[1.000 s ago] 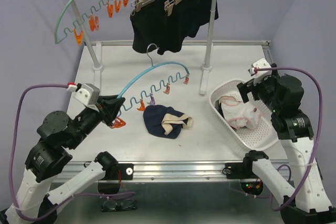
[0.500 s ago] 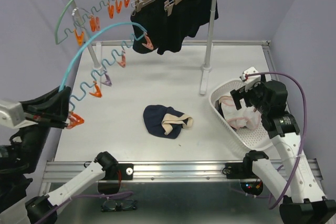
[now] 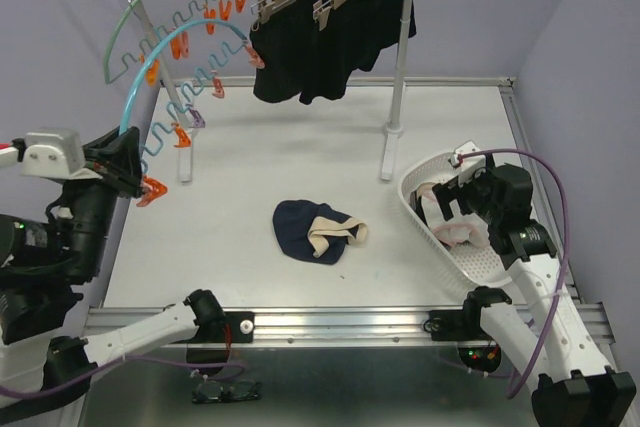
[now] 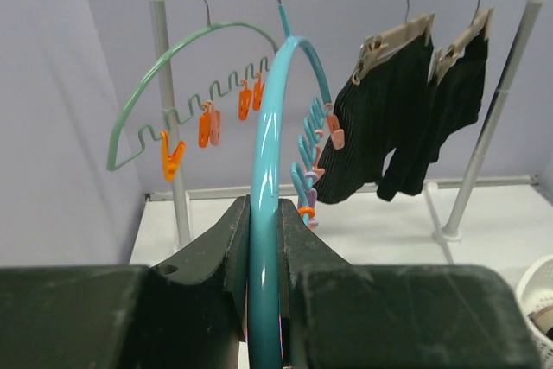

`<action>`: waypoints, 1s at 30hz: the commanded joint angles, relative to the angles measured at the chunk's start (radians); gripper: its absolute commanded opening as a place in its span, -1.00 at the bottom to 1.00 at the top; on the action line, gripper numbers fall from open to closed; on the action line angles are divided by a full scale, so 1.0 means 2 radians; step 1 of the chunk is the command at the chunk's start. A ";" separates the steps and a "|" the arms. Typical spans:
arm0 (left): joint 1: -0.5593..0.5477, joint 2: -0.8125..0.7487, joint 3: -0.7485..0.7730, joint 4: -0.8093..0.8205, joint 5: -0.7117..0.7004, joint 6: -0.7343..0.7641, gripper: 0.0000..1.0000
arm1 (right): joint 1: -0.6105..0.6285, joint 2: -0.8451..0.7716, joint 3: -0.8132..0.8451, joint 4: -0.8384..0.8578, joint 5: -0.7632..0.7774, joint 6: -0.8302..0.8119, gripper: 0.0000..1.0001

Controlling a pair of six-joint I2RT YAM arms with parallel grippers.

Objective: Remove the underwear clipped to the hanger
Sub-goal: Place the hanger at the clothesline.

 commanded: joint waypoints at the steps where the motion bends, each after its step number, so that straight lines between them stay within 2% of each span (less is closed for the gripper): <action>1: -0.043 0.005 -0.046 0.140 -0.090 0.066 -1.00 | -0.003 -0.002 -0.005 0.041 -0.018 0.003 1.00; 4: -0.065 0.018 -0.084 0.206 -0.106 0.106 -1.00 | -0.003 -0.001 -0.007 0.041 -0.020 0.003 1.00; 9: -0.065 0.057 -0.095 0.293 -0.123 0.171 -1.00 | -0.003 -0.005 -0.008 0.040 -0.019 0.006 1.00; 15: -0.056 0.088 -0.066 0.299 -0.126 0.212 -1.00 | -0.003 -0.014 -0.009 0.039 -0.018 0.007 1.00; 18: -0.016 0.115 -0.054 0.274 -0.095 0.205 -1.00 | -0.003 -0.018 -0.009 0.038 -0.019 0.009 1.00; 20: 0.065 0.133 -0.037 0.237 -0.052 0.173 -1.00 | -0.003 -0.021 -0.009 0.038 -0.019 0.009 1.00; 21: 0.105 0.141 -0.023 0.217 0.010 0.139 -1.00 | -0.003 -0.021 -0.010 0.038 -0.019 0.009 1.00; 22: 0.166 0.156 -0.017 0.195 0.040 0.124 -1.00 | -0.003 -0.023 -0.009 0.037 -0.020 0.009 1.00; 25: 0.191 0.172 -0.017 0.212 0.098 0.098 -1.00 | -0.003 -0.025 -0.010 0.037 -0.021 0.009 1.00; 30: 0.287 0.211 0.002 0.240 0.243 0.013 -1.00 | -0.003 -0.024 -0.009 0.035 -0.025 0.009 1.00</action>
